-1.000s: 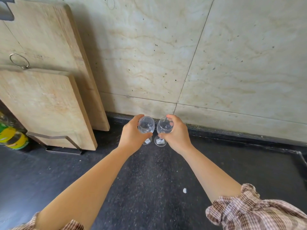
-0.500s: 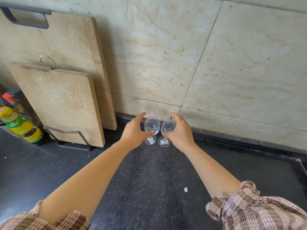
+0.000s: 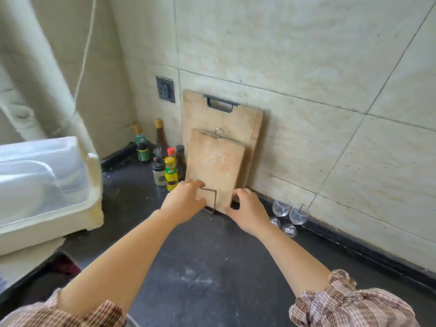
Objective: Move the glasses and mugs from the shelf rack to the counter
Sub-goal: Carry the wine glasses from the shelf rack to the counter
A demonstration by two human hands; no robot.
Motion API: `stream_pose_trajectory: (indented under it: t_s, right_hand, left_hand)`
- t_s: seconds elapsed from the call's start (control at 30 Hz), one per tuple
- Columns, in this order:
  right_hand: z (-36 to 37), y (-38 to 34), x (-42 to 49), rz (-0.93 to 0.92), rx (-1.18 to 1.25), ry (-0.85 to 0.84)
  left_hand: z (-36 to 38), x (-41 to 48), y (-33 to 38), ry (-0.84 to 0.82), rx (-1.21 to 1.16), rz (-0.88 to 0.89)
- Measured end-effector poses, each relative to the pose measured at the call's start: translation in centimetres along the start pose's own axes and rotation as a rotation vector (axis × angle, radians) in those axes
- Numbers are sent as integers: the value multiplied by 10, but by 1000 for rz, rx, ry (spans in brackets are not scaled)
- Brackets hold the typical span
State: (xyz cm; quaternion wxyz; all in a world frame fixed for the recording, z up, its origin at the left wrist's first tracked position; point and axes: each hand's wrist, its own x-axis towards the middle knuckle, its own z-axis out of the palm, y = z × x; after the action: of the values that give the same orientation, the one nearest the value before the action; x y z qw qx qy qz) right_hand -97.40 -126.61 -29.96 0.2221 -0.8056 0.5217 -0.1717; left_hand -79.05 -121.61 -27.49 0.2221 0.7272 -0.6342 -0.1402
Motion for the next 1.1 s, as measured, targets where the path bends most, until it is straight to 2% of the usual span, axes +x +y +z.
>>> stream_pose_trajectory:
  t_s: [0.17, 0.5, 0.83, 1.1]
  right_hand:
    - [28, -126, -39, -186, -200, -59]
    - [132, -391, -184, -518, -291, -149]
    - [265, -648, -316, -971, -285, -247]
    - [373, -842, -388, -1185, -194, -339]
  left_hand:
    - [-94, -106, -64, 151, 148, -107]
    - [-245, -393, -207, 305, 374, -473]
    - [-361, -631, -339, 458, 405, -912]
    - [-465, -750, -461, 522, 451, -1099]
